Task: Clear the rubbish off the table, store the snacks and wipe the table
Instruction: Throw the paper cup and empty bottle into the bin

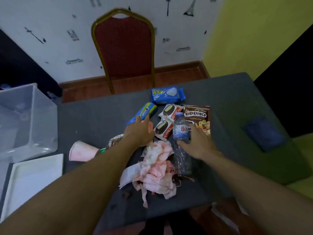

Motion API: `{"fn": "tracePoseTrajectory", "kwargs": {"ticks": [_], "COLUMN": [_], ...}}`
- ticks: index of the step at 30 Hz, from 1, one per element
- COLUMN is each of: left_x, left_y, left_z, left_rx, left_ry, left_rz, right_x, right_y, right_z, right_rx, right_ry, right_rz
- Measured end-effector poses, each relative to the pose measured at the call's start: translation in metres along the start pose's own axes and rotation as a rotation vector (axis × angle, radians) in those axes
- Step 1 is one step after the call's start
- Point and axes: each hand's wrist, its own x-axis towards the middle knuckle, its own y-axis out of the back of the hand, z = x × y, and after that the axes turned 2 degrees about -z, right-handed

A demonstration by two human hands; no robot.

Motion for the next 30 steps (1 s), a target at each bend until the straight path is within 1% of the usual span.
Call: {"fn": "tracePoseTrajectory", "kwargs": {"ticks": [5,8,10,13,17,21,23,28,30], "left_x": [0.007,0.013,0.017,0.02,0.022,0.021,0.021,0.019,0.019], "left_y": [-0.014,-0.016,-0.018,-0.021,-0.022,-0.021,-0.022,-0.024,-0.022], "left_z": [-0.001,0.002,0.003,0.008,0.011,0.017,0.019,0.016,0.014], "left_rx": [0.051,0.07,0.077,0.061,0.025,0.034,0.023,-0.14,-0.232], "left_ry": [0.07,0.121,0.146,0.178,0.22,0.213,0.215,0.244,0.222], "left_rz": [-0.048,-0.069,-0.045,-0.017,-0.053,-0.094,-0.089,-0.03,0.018], "right_x": [-0.005,-0.001,0.002,0.005,0.007,0.006,0.005,0.008,0.01], "right_y": [-0.02,-0.026,-0.029,-0.029,-0.024,-0.016,-0.012,-0.007,-0.004], "right_z": [0.003,0.003,0.004,0.006,0.009,0.013,0.016,0.021,0.02], "right_rx": [0.073,0.15,0.209,0.251,0.276,0.331,0.327,0.337,0.355], "right_ry": [-0.123,-0.165,-0.185,-0.178,-0.155,-0.124,-0.107,-0.098,-0.092], "right_rz": [-0.129,-0.152,-0.168,-0.165,-0.129,-0.111,-0.097,-0.079,-0.071]}}
